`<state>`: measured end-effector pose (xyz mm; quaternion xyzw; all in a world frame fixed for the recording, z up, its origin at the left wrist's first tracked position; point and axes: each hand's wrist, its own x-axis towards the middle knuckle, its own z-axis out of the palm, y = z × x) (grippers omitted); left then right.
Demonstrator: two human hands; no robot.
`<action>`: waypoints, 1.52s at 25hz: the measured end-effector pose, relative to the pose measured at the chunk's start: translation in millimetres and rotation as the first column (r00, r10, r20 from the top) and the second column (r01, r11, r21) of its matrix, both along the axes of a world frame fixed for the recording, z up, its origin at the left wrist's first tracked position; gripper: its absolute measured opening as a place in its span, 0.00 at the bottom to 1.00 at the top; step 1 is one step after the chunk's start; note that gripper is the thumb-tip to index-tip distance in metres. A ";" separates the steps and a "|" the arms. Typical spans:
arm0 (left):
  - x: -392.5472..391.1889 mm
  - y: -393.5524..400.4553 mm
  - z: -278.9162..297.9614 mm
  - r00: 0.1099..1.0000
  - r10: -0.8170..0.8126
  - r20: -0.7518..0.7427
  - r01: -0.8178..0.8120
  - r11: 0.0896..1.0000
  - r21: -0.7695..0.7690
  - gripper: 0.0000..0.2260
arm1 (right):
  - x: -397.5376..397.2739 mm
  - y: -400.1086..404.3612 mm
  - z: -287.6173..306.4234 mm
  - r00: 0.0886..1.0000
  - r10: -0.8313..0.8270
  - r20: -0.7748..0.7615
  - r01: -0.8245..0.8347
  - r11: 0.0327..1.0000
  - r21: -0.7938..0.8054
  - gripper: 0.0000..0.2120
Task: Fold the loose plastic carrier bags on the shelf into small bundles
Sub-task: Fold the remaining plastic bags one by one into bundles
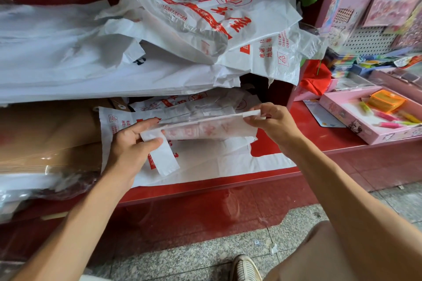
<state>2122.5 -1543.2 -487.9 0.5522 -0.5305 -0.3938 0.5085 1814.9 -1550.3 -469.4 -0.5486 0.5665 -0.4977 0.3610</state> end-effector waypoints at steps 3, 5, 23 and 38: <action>4.8 -0.5 -4.1 0.909 0.095 0.406 -0.064 0.994 -0.089 0.09 | -1.1 -2.8 -5.0 0.994 0.090 0.059 -0.093 0.995 0.047 0.04; 3.5 0.1 -1.0 0.912 0.095 0.398 -0.042 0.989 -0.141 0.03 | -1.8 -5.3 -6.9 0.986 0.107 0.128 -0.113 0.993 0.044 0.07; -35.0 25.7 -25.3 0.941 -0.337 0.039 0.322 0.924 0.207 0.32 | 73.4 39.3 -8.0 0.657 0.426 -0.622 -0.378 0.900 0.217 0.30; -41.0 24.8 -32.2 0.864 -0.269 0.426 0.285 0.958 0.027 0.07 | 61.5 34.7 -21.4 0.646 0.318 -0.694 -0.267 0.946 0.184 0.05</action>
